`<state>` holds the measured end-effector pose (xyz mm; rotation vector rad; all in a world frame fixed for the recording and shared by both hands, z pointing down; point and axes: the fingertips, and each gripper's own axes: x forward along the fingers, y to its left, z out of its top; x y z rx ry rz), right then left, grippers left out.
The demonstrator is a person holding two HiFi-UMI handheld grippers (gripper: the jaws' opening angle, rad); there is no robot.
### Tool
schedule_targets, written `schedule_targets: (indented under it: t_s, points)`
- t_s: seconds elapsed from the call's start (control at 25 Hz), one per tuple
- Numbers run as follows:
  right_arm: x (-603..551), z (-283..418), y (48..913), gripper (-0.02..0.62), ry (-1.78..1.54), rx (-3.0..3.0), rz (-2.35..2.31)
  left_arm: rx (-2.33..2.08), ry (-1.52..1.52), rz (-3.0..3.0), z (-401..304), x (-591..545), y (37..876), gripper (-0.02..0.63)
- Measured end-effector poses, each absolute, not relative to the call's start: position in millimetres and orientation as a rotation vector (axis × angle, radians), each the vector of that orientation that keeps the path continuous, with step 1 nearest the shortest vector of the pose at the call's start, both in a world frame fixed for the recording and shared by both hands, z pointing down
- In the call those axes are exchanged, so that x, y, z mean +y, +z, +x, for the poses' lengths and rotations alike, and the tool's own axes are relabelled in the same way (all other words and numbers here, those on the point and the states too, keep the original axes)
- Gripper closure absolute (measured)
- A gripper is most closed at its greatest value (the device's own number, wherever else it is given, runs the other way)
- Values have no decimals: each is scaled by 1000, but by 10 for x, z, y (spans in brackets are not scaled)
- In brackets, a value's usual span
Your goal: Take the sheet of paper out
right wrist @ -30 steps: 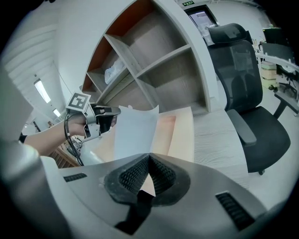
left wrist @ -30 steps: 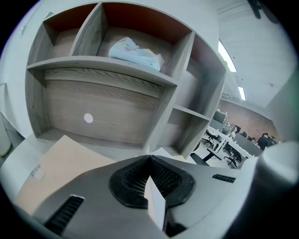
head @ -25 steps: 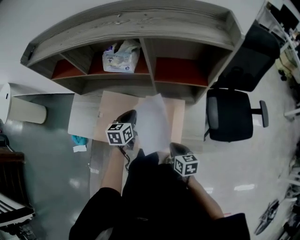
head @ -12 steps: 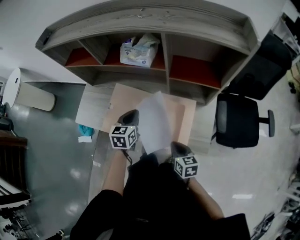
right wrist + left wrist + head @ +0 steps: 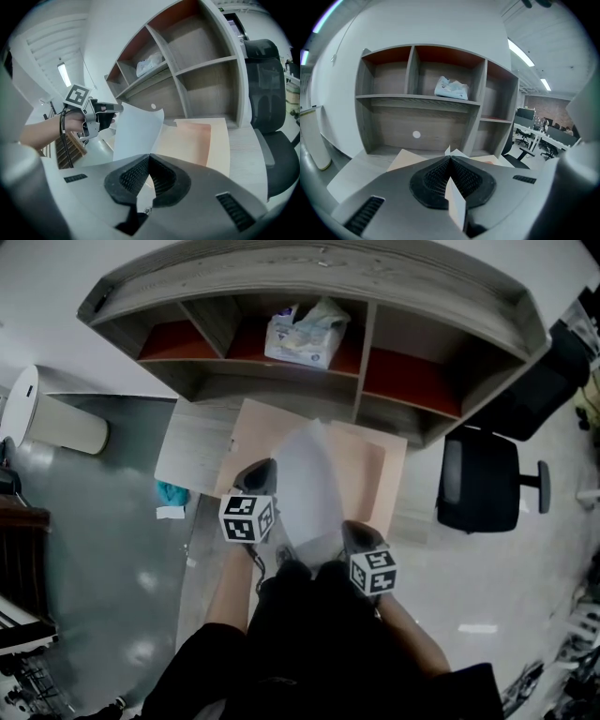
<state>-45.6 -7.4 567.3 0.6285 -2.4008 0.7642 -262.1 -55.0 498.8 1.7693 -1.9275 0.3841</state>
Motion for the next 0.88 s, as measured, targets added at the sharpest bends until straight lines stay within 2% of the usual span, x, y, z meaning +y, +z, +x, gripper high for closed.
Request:
schedule_targets:
  t_s: [0.88]
  points:
    - [164,-1068,5040,578,516,-2528,900,-2005,345,1964,-3171,-209,4258,563]
